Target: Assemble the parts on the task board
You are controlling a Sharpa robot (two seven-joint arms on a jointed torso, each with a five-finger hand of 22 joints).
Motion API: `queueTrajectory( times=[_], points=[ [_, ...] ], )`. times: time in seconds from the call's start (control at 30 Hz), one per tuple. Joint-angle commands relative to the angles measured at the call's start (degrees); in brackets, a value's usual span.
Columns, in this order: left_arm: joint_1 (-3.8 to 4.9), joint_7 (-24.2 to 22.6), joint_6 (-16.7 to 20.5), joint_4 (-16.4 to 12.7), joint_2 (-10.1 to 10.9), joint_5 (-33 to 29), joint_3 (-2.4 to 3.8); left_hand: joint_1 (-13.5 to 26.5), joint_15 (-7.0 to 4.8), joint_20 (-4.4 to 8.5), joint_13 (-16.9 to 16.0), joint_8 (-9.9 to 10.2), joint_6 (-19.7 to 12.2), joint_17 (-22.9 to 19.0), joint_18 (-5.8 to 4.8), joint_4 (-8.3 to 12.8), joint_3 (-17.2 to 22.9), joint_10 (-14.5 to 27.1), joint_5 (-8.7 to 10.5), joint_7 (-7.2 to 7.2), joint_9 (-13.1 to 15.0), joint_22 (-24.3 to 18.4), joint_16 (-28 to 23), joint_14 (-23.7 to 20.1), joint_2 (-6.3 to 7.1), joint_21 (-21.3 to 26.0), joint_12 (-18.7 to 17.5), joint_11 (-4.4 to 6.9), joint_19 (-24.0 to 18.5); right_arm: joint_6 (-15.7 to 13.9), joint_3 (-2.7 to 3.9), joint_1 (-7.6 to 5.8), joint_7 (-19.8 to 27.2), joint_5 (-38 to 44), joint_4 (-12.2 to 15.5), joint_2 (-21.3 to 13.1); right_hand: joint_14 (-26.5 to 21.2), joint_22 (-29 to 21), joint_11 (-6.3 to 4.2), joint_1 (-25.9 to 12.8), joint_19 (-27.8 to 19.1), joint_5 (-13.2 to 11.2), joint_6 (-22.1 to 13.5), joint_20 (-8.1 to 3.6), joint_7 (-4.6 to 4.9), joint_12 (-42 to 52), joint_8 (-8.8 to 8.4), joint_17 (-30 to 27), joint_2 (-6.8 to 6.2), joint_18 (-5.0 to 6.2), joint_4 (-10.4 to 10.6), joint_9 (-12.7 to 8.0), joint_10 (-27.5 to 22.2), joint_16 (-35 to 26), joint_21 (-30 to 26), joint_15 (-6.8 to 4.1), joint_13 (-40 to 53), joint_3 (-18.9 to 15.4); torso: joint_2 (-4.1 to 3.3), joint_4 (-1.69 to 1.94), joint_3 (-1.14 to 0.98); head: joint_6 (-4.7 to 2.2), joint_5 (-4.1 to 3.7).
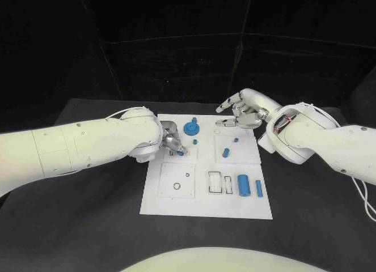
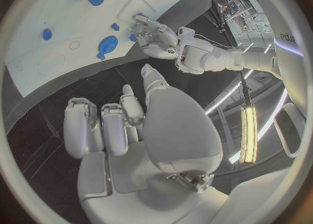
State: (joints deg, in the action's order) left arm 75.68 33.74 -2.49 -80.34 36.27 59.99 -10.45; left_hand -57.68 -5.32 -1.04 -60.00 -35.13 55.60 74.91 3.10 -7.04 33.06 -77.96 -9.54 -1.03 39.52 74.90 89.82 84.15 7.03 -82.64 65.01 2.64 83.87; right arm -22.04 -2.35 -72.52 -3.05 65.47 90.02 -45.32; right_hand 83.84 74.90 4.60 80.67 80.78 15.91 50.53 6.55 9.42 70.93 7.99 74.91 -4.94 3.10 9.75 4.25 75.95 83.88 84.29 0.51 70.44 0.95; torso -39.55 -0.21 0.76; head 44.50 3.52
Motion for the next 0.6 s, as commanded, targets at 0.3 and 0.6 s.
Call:
queueTrajectory(
  times=[0.3, 0.6],
  points=[
    [-0.16, 0.0, -1.1, 0.4, -0.6, -0.5, -0.14, 2.2, -0.43, 0.36, -0.6, 0.7, 1.4, 15.1, -0.54, -2.4, -7.4, -0.8, 0.34, -0.05, -0.6, 4.7, 0.2, 5.9, -0.43, 0.2, 0.7, 0.12, 1.2, 0.4, 0.04, -0.13, 0.1, -0.1, 0.2, 0.0, 3.6, 0.9, -0.25, 0.0, -0.5, 0.2, 0.5, -0.12, -0.03, -0.1, 0.30, 4.3, 0.52, 0.20, 0.1, 0.0, -0.1, -0.3, -0.4, -0.44, -0.2, -0.3, -0.02, 0.08, 0.02, 0.12, -0.13],
    [-0.15, 0.0, -1.0, 0.5, -0.8, -0.5, -0.13, 1.7, -0.47, 0.41, -1.0, 1.0, 1.8, 15.1, -0.59, -3.5, -10.5, -1.0, 0.23, 0.01, -0.9, 5.0, 0.2, 5.9, -1.67, 0.1, 1.0, 0.16, 1.3, 0.4, 0.04, -0.13, 0.0, -0.1, 0.2, 0.0, 3.6, 0.7, -0.25, -0.1, -0.6, 0.2, 0.6, -0.12, -0.03, -0.1, 0.31, 4.2, 0.53, 0.24, 0.1, 0.0, -0.2, -0.4, -0.5, -0.44, -0.2, -0.4, -0.02, 0.01, 0.02, 0.09, -0.18]
  ],
)
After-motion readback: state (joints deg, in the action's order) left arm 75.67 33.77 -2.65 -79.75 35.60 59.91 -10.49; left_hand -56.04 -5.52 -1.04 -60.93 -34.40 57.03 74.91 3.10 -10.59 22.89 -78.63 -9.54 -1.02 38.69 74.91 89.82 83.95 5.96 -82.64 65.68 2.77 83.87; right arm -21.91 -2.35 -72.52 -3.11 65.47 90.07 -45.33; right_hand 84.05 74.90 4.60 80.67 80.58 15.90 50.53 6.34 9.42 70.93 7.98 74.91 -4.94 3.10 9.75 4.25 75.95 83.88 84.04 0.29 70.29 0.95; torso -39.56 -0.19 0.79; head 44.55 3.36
